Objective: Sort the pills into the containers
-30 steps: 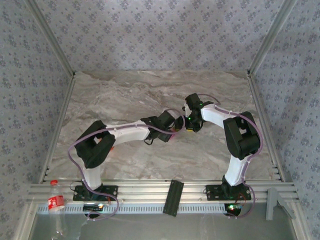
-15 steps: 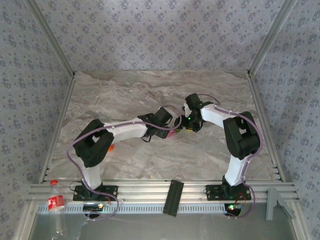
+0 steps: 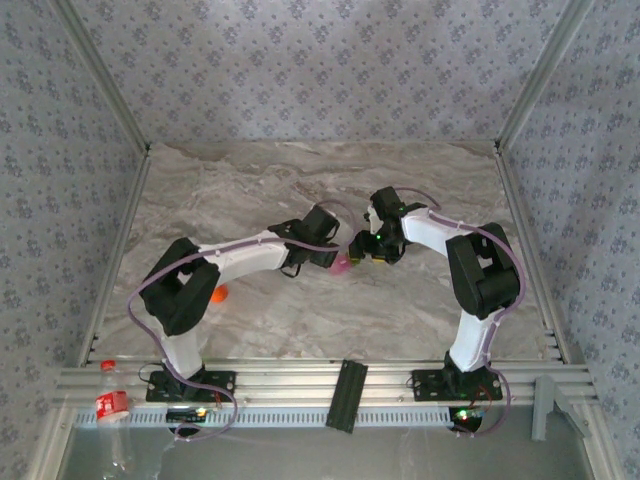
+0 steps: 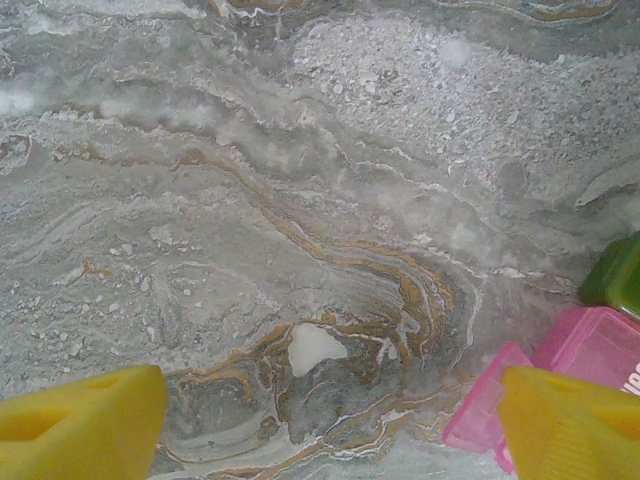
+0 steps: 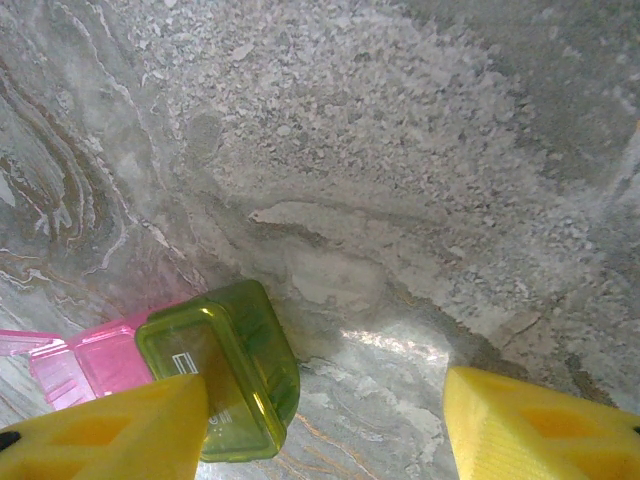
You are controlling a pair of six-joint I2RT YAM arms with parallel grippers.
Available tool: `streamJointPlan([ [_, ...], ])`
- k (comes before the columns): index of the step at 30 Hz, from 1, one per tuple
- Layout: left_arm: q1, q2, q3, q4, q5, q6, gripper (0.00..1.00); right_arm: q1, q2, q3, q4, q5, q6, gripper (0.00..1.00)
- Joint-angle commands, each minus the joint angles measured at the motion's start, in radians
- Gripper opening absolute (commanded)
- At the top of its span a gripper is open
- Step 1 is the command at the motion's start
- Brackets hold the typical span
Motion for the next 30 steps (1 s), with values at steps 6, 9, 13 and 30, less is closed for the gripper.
streamJointPlan([
  [6,0.026,0.001,-0.012,0.037,0.018,-0.032,0.86,0.009,0.039,-0.019,-0.031,0.041,0.015,0.65],
  [9,0.029,0.011,-0.018,0.041,0.019,-0.033,0.86,0.009,0.041,-0.019,-0.032,0.041,0.016,0.65],
  [13,0.029,0.021,-0.028,0.054,0.029,-0.041,0.86,0.013,0.041,-0.018,-0.031,0.04,0.018,0.65],
  [30,0.03,0.005,0.023,0.04,0.045,-0.015,0.88,0.022,-0.034,0.038,-0.063,0.016,0.034,0.66],
])
